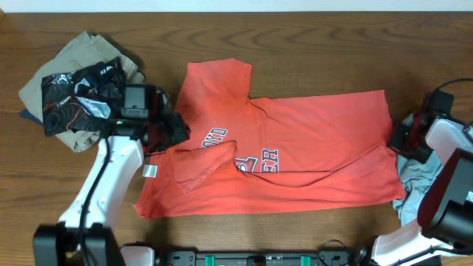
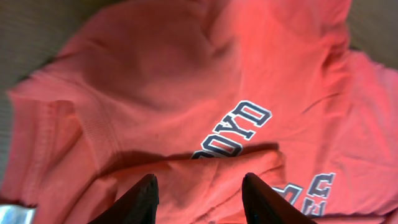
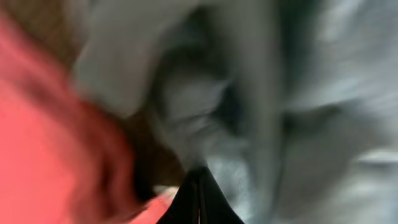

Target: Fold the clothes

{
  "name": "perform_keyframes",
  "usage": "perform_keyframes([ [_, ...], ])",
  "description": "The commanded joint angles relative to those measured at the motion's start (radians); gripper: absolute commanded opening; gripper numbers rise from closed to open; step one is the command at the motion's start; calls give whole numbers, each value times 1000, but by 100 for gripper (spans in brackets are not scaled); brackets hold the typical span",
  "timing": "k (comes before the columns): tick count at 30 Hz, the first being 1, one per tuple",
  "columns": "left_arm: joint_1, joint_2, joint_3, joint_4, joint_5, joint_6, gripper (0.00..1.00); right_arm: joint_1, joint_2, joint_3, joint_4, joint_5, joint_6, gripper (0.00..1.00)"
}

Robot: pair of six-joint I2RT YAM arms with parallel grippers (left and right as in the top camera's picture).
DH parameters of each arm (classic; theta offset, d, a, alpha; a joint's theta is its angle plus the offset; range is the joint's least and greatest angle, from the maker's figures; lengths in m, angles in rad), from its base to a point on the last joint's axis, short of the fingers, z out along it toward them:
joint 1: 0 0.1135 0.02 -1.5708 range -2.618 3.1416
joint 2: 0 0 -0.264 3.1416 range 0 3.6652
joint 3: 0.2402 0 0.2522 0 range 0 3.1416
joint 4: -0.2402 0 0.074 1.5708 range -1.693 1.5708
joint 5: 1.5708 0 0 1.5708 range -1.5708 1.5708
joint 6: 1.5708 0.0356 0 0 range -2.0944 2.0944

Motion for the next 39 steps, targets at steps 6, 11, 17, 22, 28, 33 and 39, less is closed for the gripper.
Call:
perform_keyframes([
  [6,-26,95,99,53,9,61,49,-187,27,6,78,123,31,1],
  [11,-27,162,200,17,9,115,52,-273,26,53,66,-146,-26,18],
  [17,-27,309,355,-26,8,176,63,-222,4,235,-107,-480,-201,36],
  [22,-27,450,460,-8,-42,198,66,-124,-34,319,-248,-524,-214,50],
  [28,-27,579,499,106,-133,208,66,-14,-40,319,-317,-526,-214,50],
  [33,-27,632,499,210,-230,208,66,32,-39,319,-332,-526,-214,50],
  [39,-36,683,499,266,-216,207,66,63,-39,319,-348,-524,-214,51],
])
